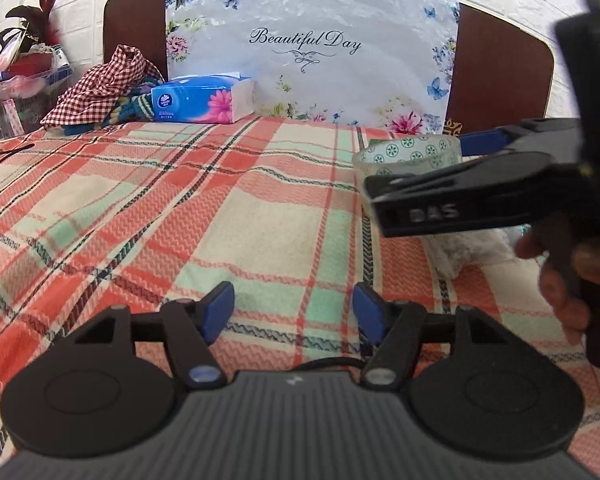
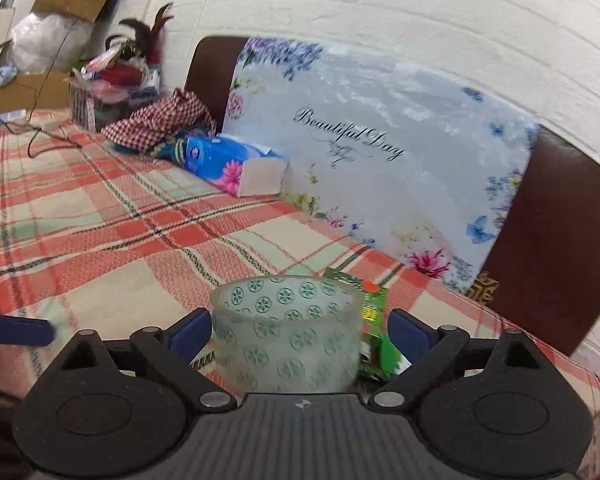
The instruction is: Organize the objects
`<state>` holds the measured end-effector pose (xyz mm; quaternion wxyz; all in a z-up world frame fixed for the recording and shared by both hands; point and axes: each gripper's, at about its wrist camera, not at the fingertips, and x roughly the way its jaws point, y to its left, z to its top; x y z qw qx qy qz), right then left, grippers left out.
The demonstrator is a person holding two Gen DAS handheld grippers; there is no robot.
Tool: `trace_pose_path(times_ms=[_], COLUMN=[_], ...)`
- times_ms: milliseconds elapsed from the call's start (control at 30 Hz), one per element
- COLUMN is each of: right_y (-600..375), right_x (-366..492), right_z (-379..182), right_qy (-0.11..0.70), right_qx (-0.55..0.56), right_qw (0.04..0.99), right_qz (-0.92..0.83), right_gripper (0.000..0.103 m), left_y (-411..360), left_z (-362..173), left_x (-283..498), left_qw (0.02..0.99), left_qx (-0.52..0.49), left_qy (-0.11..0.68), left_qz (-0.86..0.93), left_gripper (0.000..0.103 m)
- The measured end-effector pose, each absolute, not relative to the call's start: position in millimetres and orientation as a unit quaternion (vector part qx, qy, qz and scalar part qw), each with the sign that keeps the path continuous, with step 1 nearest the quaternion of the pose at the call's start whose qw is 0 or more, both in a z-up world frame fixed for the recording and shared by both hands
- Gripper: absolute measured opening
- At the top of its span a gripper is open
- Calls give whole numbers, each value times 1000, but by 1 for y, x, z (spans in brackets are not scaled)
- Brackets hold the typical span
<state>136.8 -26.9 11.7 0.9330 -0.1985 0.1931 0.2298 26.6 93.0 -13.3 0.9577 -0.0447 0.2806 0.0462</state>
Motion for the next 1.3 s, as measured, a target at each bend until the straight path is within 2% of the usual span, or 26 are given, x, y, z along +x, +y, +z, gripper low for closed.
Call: trace_pose_path(times_ms=[33, 233, 400, 567, 633, 667, 800, 1000, 1067, 1133, 1167, 1200, 1233, 1300], right_y=[-23, -40, -94, -151, -171, -178, -203, -202, -198, -196, -195, -195, -195, -194], right_x=[142, 118, 52, -19, -38, -43, -54, -48, -44, -33, -27, -21, -13, 0], right_z=[8, 15, 25, -1, -7, -8, -17, -16, -16, -14, -14, -14, -14, -16], right_qy=[202, 189, 169, 211, 220, 234, 262, 261, 257, 253, 253, 254, 258, 273], right_qx=[-205, -192, -173, -193, -185, -179, -139, -136, -144, -144, -141, -136, -129, -110], right_qw=[929, 933, 939, 936, 941, 941, 945, 943, 942, 943, 944, 944, 944, 939], right_qz=[234, 241, 244, 206, 178, 166, 137, 152, 159, 161, 159, 157, 159, 179], right_gripper=[88, 87, 87, 87, 80, 74, 76, 78, 84, 85, 85, 85, 87, 77], left_y=[94, 95, 91, 81, 71, 65, 29, -38, -54, -62, -64, -65, -67, -69], left_z=[-13, -13, -13, -13, -8, -3, 24, 65, 59, 46, 40, 35, 32, 35], left_x=[27, 29, 29, 32, 32, 31, 24, 18, 26, 35, 40, 42, 43, 40], left_qw=[958, 958, 957, 955, 951, 948, 932, 927, 920, 907, 900, 896, 894, 899], left_qx=[-46, -44, -34, -2, 19, 13, -51, -18, 8, 22, 23, 22, 23, 35], left_qy=[281, 281, 283, 293, 304, 315, 346, 324, 350, 388, 405, 413, 415, 409], left_qz=[45, 42, 44, 48, 52, 38, -93, -187, -176, -160, -159, -162, -164, -156], left_gripper=[68, 69, 70, 74, 72, 72, 68, 68, 63, 44, 40, 30, 24, 23])
